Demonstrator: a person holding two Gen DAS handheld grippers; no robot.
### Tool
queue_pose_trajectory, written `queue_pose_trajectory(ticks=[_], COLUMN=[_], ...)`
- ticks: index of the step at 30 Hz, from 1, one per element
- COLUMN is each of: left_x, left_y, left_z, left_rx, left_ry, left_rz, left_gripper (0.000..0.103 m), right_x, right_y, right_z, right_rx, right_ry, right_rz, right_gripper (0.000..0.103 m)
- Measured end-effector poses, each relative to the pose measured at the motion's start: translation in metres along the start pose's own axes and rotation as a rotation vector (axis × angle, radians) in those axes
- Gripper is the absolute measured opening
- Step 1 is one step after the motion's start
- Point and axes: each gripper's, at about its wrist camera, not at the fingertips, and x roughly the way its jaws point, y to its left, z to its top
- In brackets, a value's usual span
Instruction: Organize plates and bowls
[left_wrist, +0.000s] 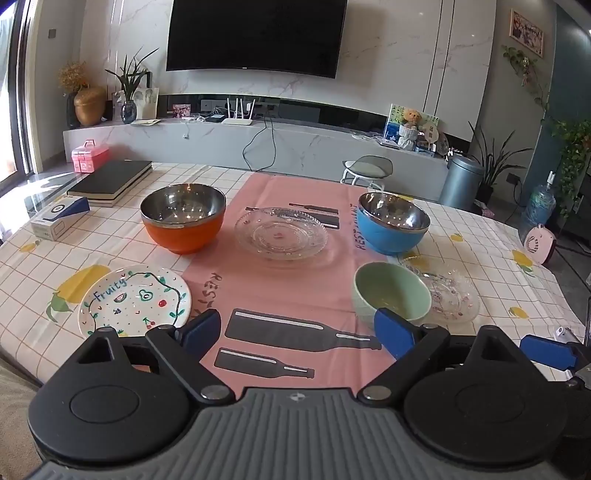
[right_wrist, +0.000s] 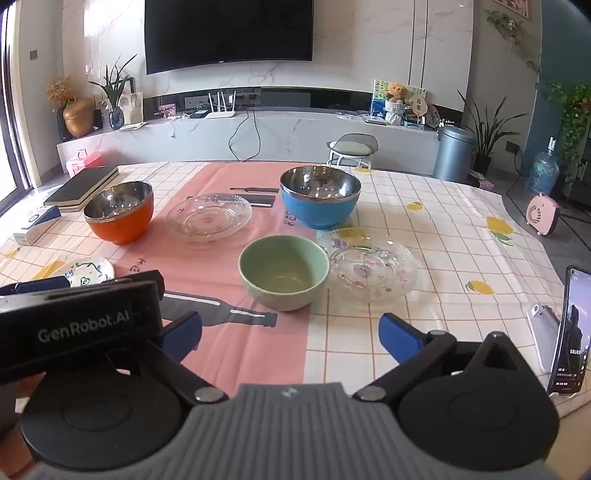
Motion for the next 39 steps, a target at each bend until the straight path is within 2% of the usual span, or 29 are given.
queue_pose_trajectory(ticks=[7, 14, 39], left_x=[0.001, 0.007, 0.008], left_y=[0.002, 0.002, 0.001], left_z=[-0.003, -0.004, -0.006], left_rx=[-0.001, -0.009, -0.013], left_ry=[-0.020, -0.003, 0.007], left_rz=[-0.024, -0.034, -0.036], left_gripper=[0.103, 0.103, 0.103], right_x=[-0.001, 0.003, 0.002], right_y=[0.001, -0.001, -0.001], right_z=[-0.002, -0.005, -0.006], right_rx=[0.022, 0.034, 0.019], right_ry=[-0.003, 0.005, -0.001], right_rz=[-0.003, -0.017, -0.034], right_gripper=[0.100, 0.097, 0.097])
